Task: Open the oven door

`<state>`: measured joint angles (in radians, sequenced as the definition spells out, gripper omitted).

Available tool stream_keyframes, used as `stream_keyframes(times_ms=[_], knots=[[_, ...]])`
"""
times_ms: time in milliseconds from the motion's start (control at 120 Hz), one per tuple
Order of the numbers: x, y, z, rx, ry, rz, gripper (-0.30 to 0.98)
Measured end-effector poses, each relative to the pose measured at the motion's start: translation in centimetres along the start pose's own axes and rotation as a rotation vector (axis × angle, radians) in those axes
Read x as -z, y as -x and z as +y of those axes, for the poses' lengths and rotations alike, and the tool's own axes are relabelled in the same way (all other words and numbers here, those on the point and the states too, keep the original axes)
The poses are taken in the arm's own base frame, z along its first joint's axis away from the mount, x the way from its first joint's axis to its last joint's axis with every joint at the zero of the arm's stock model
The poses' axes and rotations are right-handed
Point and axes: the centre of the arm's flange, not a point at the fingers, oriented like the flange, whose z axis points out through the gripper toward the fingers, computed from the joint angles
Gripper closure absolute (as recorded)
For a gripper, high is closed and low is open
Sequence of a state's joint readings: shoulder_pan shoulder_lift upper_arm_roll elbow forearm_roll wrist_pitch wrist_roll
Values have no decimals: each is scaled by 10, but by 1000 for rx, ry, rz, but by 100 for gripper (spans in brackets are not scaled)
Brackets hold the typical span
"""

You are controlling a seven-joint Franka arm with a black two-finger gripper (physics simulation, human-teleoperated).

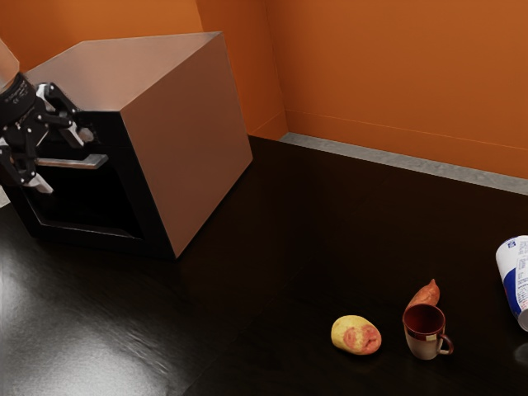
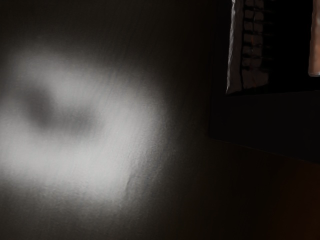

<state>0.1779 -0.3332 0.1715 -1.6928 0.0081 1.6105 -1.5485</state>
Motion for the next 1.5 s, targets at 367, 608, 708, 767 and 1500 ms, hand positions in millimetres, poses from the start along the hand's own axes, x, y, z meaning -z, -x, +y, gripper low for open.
stream_keyframes(times_ms=[367, 608, 708, 767, 1500], knots=[[-10, -72, 24, 204, 132, 37, 0], [-23, -125, 24, 255, 146, 59, 0], [-27, -147, 23, 276, 147, 54, 0], [-30, -152, 25, 269, 146, 52, 0], [-74, -157, 58, 81, 169, 55, 0]])
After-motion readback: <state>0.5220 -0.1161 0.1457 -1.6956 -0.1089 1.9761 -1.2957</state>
